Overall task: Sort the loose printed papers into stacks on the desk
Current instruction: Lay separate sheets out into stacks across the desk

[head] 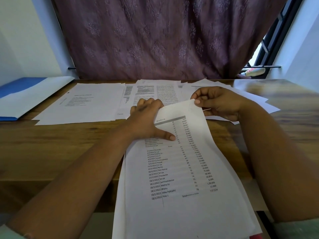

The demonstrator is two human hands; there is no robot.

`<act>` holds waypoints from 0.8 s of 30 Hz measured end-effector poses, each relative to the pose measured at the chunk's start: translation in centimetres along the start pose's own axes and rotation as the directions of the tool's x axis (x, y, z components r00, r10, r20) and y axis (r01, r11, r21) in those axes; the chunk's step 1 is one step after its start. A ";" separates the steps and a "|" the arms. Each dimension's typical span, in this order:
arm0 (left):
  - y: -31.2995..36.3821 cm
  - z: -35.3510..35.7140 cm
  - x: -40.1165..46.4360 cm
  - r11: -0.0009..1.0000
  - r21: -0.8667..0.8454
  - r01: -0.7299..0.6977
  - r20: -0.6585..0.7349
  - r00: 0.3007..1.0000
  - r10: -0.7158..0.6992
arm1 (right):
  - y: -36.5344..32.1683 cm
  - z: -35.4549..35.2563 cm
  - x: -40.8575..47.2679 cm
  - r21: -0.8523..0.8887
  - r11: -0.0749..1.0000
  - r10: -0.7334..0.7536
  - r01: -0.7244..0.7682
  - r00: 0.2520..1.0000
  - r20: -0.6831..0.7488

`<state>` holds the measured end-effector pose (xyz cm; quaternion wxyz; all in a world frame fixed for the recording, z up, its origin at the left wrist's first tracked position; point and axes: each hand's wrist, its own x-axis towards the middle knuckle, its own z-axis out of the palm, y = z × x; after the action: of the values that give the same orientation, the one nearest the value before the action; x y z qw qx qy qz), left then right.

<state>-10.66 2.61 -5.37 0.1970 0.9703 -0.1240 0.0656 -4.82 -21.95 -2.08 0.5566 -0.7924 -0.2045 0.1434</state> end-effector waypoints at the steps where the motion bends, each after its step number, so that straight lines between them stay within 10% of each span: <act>1: 0.1 0.0 0.0 1.000 -0.005 0.005 -0.002 1.000 -0.005 | -0.1 0.0 0.0 0.011 1.000 -0.006 0.006 1.000 -0.001; 6: -0.4 0.2 0.0 0.997 -0.056 0.052 0.036 0.998 -0.050 | -0.5 -0.3 -0.7 0.095 0.993 0.059 -0.073 0.988 0.139; 10: -1.2 0.0 0.1 0.983 -0.175 -0.054 -0.059 0.997 0.044 | -0.7 -0.2 -1.6 -0.171 0.959 0.280 -0.227 0.861 0.425; 13: -1.5 -0.4 0.3 0.973 -0.231 -0.023 -0.279 0.959 -0.044 | 0.1 -0.6 -0.9 -0.177 0.958 0.259 -0.224 0.943 0.208; 16: -1.1 -1.2 0.3 0.957 -0.276 0.090 -0.596 0.765 -0.244 | 0.8 -1.7 0.4 0.071 0.991 0.129 -0.116 0.970 -0.208; 18: -0.5 -2.0 0.1 0.782 -0.614 0.106 -0.380 0.829 -0.410 | 1.2 -2.3 0.8 0.158 0.985 0.122 -0.067 0.921 -0.369; 21: 0.7 -2.7 0.0 0.404 -0.902 0.154 0.033 0.956 -0.291 | 1.6 -3.0 0.9 0.171 0.983 0.140 -0.062 0.856 -0.497; 24: 2.0 -2.8 1.6 0.509 -0.859 0.051 -0.144 0.930 -0.338 | 2.0 -4.0 0.6 0.344 0.938 0.202 -0.045 0.876 -0.437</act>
<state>-9.82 1.61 -1.83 0.6626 0.7396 0.0018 0.1180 -2.14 -25.55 -2.65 0.7009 -0.7129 0.0131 0.0160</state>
